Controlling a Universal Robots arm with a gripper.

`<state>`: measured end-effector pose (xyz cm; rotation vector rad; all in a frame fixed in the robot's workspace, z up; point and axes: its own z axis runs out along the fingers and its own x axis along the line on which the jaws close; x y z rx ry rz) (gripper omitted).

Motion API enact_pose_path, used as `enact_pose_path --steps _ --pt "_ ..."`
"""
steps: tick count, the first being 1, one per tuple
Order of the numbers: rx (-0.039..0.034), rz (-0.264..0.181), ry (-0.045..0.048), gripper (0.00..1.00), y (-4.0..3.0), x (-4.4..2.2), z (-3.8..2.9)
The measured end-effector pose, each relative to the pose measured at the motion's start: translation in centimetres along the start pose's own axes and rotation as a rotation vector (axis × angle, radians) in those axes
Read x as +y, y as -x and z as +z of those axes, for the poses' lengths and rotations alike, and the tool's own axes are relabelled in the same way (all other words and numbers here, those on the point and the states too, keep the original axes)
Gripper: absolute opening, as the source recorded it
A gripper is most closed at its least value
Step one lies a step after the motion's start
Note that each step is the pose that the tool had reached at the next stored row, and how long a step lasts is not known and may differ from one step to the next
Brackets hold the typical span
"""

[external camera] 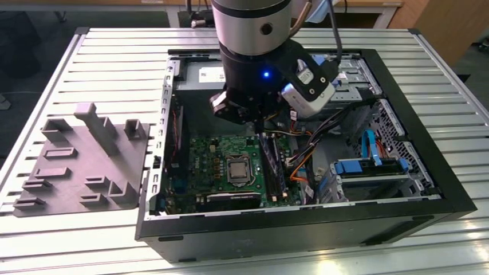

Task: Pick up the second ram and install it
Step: 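Insert the second ram into the second slot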

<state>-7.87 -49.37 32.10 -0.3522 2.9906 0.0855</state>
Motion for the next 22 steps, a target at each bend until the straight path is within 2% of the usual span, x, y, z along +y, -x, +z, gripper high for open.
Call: enact_pose_path --steps 17,22 --pt "-0.0063 0.151 -0.0206 0.11 0.00 0.00 0.03" --pt "-0.0067 0.162 -0.0220 0.11 0.00 0.00 0.03"
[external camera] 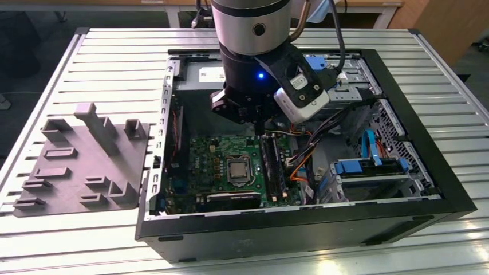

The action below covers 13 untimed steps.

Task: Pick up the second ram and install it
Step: 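Insert the second ram into the second slot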

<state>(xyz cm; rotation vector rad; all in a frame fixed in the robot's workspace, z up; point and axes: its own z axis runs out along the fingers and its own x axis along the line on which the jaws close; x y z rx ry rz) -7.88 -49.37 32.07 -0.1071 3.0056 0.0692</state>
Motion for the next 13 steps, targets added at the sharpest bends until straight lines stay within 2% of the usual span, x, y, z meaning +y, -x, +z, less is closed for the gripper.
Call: enact_pose_path --steps 3,5,10,13 --pt "0.0000 0.000 0.0000 0.11 0.00 0.00 0.00" --pt "0.0041 0.000 0.0004 0.11 0.00 0.00 0.01" --pt "0.0314 0.002 0.0022 0.11 0.02 0.00 0.02" --pt "0.0563 0.003 0.0038 0.11 0.04 0.00 0.03"
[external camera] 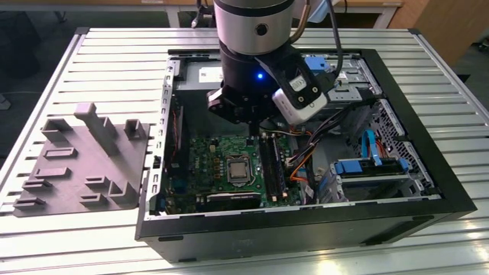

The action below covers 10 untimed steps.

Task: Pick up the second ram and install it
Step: 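Insert the second ram into the second slot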

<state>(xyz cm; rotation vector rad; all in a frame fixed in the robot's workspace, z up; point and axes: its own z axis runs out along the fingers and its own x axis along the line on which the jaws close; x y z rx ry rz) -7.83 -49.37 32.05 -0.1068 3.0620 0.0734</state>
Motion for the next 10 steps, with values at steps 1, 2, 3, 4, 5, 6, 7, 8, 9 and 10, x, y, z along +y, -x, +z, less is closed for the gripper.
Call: enact_pose_path --steps 1,2,3,4,5,6,7,8,9,10 --pt "0.0100 0.001 0.0007 0.11 0.01 0.00 0.00" --pt "0.0203 0.001 0.0015 0.11 0.03 0.00 0.01" --pt "0.0294 0.002 0.0021 0.11 0.04 -0.01 0.01" --pt "0.0380 0.002 0.0025 0.11 0.05 -0.01 0.01" --pt "0.0448 0.002 0.0030 0.11 0.06 -0.01 0.01" --pt "0.0485 0.003 0.0033 0.11 0.06 -0.01 0.01" --pt "0.0486 0.003 0.0033 0.11 0.06 -0.01 0.01" --pt "0.0492 0.003 0.0033 0.11 0.06 -0.01 0.01" --pt "0.0495 0.003 0.0033 0.11 0.06 -0.01 0.02" --pt "0.0495 0.003 0.0033 0.11 0.06 0.00 0.02"
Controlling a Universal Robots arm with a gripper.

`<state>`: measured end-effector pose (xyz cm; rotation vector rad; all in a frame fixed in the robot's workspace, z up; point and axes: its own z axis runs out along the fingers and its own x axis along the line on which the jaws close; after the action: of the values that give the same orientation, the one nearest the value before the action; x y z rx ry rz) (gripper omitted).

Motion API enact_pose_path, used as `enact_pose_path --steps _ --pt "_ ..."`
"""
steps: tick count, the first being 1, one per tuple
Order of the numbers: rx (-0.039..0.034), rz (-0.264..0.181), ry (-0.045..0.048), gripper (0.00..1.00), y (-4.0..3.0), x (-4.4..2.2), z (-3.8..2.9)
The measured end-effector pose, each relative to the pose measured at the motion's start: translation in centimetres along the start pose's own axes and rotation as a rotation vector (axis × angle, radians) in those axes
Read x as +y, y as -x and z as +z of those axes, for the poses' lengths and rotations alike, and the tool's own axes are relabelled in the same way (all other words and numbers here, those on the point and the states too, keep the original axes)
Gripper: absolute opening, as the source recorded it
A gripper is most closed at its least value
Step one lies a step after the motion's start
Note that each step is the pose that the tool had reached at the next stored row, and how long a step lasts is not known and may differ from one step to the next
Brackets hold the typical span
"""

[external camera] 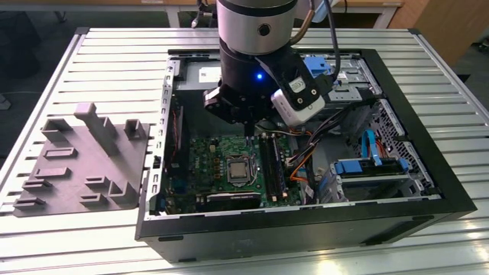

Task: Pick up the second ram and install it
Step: 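Insert the second ram into the second slot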

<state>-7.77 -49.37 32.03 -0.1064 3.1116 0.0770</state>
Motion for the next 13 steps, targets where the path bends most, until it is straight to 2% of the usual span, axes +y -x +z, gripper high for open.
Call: enact_pose_path --steps 13 --pt "0.0000 0.000 0.0001 0.11 -0.01 -0.02 0.35"
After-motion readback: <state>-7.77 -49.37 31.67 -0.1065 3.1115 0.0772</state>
